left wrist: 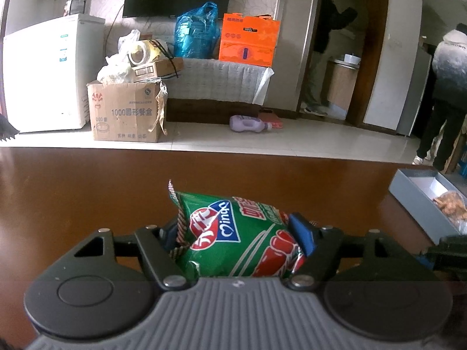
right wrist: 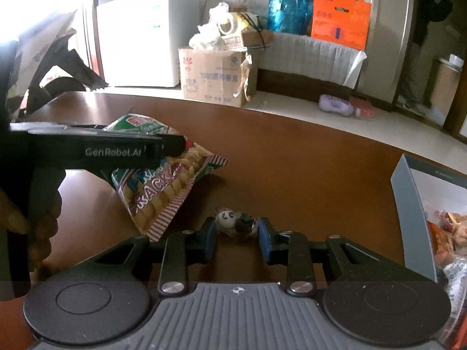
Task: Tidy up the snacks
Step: 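Hold cracker bag in left gripper while right gripper holds panda candy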
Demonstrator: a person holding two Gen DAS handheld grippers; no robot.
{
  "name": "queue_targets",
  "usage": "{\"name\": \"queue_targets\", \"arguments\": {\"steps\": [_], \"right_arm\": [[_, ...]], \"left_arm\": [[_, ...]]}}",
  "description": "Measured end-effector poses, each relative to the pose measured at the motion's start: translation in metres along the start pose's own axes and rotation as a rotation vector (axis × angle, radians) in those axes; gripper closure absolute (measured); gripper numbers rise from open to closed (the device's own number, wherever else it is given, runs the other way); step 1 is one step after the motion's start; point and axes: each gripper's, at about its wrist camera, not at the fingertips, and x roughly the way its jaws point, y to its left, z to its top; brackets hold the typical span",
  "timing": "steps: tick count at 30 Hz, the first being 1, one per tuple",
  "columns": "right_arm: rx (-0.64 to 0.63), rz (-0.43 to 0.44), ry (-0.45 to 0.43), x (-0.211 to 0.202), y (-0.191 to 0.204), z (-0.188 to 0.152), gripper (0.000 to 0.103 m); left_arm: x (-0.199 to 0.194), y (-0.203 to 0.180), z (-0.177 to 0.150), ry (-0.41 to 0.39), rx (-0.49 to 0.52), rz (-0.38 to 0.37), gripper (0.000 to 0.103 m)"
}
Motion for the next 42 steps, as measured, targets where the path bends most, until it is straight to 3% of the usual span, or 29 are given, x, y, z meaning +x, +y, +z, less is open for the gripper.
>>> {"name": "queue_targets", "arguments": {"steps": [17, 24, 31, 42], "right_arm": [[-0.054, 0.070, 0.012, -0.059, 0.013, -0.018, 0.071], [-0.077, 0.063, 0.017, -0.095, 0.020, -0.044, 0.071], [-0.069, 0.066, 0.001, -0.126, 0.024, -0.062, 0.071], [-0.014, 0.077, -0.003, -0.123, 0.019, -0.063, 0.071]], "left_arm": [[-0.091, -0.048, -0.052, 0.034, 0.082, 0.049, 0.034], [-0.124, -0.066, -0.072, 0.027, 0.077, 0.104, 0.034], [-0.138, -0.076, -0.078, 0.021, 0.079, 0.122, 0.035], [-0.135, -0.077, -0.075, 0.004, 0.063, 0.119, 0.035]]}}
